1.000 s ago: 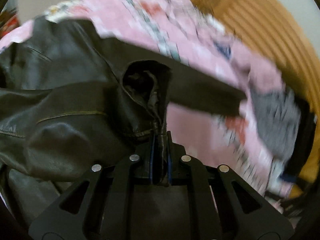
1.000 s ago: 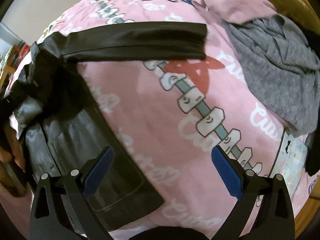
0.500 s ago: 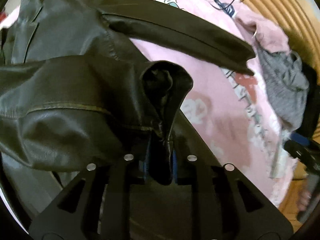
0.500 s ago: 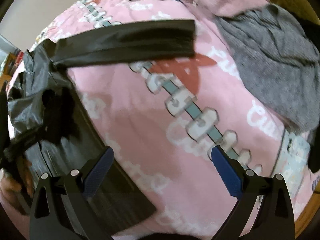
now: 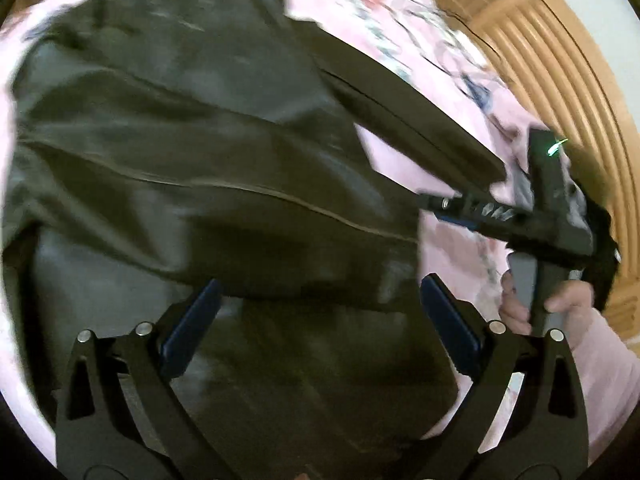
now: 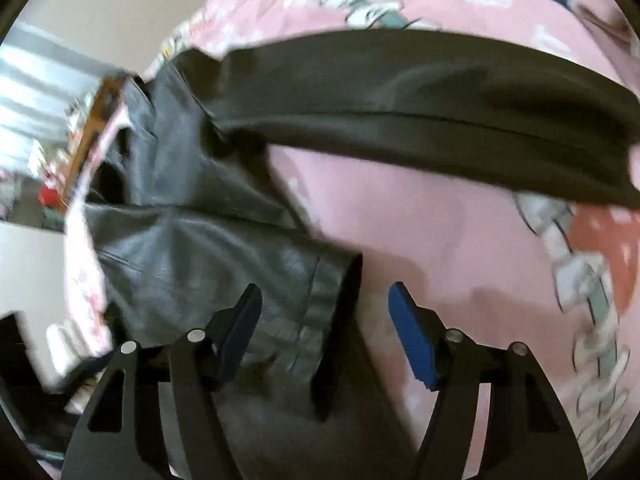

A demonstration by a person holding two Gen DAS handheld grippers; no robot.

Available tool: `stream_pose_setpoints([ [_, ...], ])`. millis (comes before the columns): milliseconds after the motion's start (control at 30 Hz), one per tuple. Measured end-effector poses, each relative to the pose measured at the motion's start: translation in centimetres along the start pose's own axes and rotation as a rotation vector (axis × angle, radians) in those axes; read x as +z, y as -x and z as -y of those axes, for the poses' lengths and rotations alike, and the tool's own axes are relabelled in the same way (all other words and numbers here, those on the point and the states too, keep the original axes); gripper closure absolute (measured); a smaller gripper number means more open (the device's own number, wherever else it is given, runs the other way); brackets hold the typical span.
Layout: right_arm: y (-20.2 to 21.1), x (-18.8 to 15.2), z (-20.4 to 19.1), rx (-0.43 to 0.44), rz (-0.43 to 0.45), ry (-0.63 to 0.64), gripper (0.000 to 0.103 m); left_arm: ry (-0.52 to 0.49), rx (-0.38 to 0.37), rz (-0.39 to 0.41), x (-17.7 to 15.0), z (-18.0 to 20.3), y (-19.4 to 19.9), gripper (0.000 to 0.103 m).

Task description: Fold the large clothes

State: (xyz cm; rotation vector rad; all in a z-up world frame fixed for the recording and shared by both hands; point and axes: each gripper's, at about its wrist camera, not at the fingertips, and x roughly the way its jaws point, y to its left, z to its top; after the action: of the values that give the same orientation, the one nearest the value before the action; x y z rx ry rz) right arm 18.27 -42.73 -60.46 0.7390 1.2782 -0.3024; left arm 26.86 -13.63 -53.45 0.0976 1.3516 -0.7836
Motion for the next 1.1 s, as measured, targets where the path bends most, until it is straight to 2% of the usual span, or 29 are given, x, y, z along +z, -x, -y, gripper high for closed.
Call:
stream_pose_setpoints([
  [67,-1.6,0.7,0.2,0.04,-0.019,-0.032,0.045,0.034,0.109,0.029,0.6,-2.5,1.0,0.006],
  [100,-1.9,0.9,0.1,0.06,-0.022,-0.039,0.06,0.06,0.154,0.038,0.8,-3.6,1.2,0.006],
  [167,-1.9,1.0,-0.4,0.057,-0.003,-0.026,0.076,0.141,0.247,0.046,1.2,-6.7,1.3,0.006],
  [200,-1.6,0.9,-0.8,0.046,0.004,-0.011,0.094,0.188,0.277,0.058,1.2,-8.4,1.2,0.006],
  [233,-1.3,0.8,-1.1,0.036,0.006,-0.001,0.098,0.234,0.319,0.061,1.2,-10.1,0.9,0.006],
  [367,1.1,-0.8,-2.1,0.024,0.042,0.05,0.1,0.324,0.477,0.082,1.2,-14.4,-0.4,0.006],
  [500,2.4,-3.4,-1.0,0.085,-0.003,-0.049,0.101,0.362,0.564,0.052,1.3,-17.5,-1.8,0.006],
  [533,1.9,-4.5,-0.6,0.095,-0.042,-0.082,0.101,0.354,0.583,0.047,1.3,-17.8,-2.0,0.006],
  [633,0.5,-7.9,0.9,0.109,-0.129,-0.16,0.101,0.318,0.602,0.026,1.3,-18.0,-2.0,0.006],
  [767,-1.3,-11.0,-0.2,0.019,-0.147,-0.065,0.101,0.291,0.61,0.026,0.5,-17.8,-0.3,0.006],
  [900,-1.0,-11.2,-2.0,-0.063,-0.095,0.041,0.1,0.269,0.618,0.138,1.6,-16.3,3.5,0.006],
  [1033,-1.4,-12.0,-2.0,-0.085,-0.105,0.046,0.1,0.255,0.608,0.305,7.5,-15.3,6.7,0.006],
  [1100,-1.4,-12.6,-2.3,-0.087,-0.101,0.058,0.1,0.259,0.594,0.329,10.7,-16.4,7.0,0.006],
])
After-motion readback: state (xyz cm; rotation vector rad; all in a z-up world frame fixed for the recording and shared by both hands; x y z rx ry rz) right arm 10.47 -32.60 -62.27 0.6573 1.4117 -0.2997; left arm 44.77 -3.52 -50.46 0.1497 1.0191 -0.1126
